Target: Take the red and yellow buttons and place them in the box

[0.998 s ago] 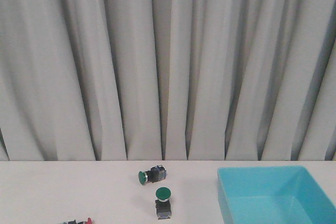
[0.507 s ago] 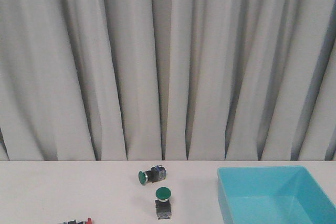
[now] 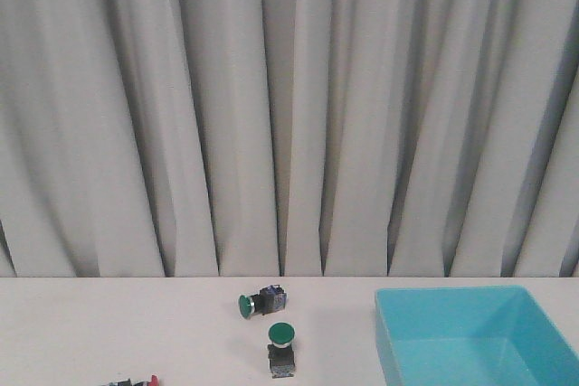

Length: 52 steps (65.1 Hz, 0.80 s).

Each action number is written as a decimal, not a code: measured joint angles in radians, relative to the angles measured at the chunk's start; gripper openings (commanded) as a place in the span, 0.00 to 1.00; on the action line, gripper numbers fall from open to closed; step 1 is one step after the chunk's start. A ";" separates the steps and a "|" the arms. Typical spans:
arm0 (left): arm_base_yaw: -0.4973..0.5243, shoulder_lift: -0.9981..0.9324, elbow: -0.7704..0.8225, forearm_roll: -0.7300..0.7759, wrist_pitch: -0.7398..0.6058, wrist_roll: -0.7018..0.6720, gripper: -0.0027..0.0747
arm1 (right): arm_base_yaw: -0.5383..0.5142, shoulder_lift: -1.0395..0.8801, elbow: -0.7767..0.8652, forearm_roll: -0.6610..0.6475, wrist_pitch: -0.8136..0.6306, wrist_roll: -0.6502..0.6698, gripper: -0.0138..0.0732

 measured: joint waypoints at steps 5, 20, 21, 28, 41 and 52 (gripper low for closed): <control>0.000 0.000 0.000 0.000 0.000 0.000 0.02 | 0.000 -0.051 0.025 0.000 -0.032 0.003 0.15; 0.000 0.000 0.001 0.000 -0.005 0.000 0.02 | 0.000 -0.080 0.027 0.001 -0.031 0.003 0.15; 0.000 0.000 0.001 0.000 -0.005 0.000 0.02 | 0.000 -0.080 0.027 0.001 -0.031 0.003 0.15; 0.000 0.000 0.001 0.000 -0.005 0.000 0.02 | 0.000 -0.080 0.028 0.001 -0.032 0.003 0.15; 0.000 0.000 0.001 0.000 -0.005 0.000 0.02 | 0.000 -0.080 0.028 0.001 -0.032 0.003 0.15; 0.000 0.000 0.001 0.000 -0.005 0.000 0.02 | 0.000 -0.080 0.028 0.007 -0.032 0.003 0.15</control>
